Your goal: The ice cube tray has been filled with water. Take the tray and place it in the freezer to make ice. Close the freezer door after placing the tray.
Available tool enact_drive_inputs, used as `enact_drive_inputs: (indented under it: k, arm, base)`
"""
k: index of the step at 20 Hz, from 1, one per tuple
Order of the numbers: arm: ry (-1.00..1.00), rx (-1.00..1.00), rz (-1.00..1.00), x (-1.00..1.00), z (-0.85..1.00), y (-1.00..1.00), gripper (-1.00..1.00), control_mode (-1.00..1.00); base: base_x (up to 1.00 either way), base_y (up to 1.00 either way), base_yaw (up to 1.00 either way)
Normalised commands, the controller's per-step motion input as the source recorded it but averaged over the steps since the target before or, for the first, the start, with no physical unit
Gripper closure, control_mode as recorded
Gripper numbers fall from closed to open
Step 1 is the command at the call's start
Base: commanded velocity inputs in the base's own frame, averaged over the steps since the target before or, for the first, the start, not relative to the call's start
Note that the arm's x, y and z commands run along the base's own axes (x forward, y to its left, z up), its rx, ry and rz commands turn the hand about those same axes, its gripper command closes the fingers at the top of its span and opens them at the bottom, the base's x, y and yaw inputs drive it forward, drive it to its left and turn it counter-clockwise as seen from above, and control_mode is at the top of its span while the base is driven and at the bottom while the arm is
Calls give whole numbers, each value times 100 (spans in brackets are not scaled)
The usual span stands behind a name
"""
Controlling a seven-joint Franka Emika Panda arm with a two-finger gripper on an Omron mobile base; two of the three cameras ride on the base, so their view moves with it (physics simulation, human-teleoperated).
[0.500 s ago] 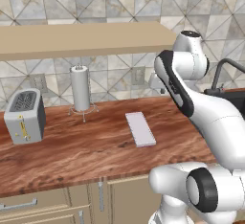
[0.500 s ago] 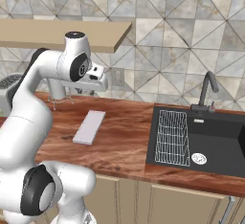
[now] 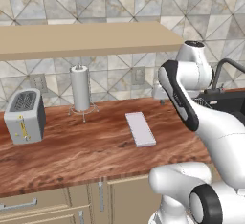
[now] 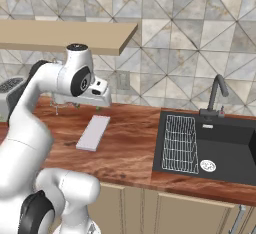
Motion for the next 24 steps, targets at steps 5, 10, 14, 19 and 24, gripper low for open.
enact_drive_inputs:
  k: [5,10,14,19,24]
  arm:
    - [-5,0,-1,-44,-33,0,-100,-100]
    - [-2,0,-1,-3,-7,0,-100,-100]
    - [0,0,-7,19,-13,0,-100,-100]
    - [1,0,-20,49,-23,0,-100,-100]
    - [0,0,-23,63,-21,0,-100,-100]
  base:
    - [0,0,0]
    - [0,0,0]
    - [0,0,0]
    - [0,0,0]
    - [0,0,0]
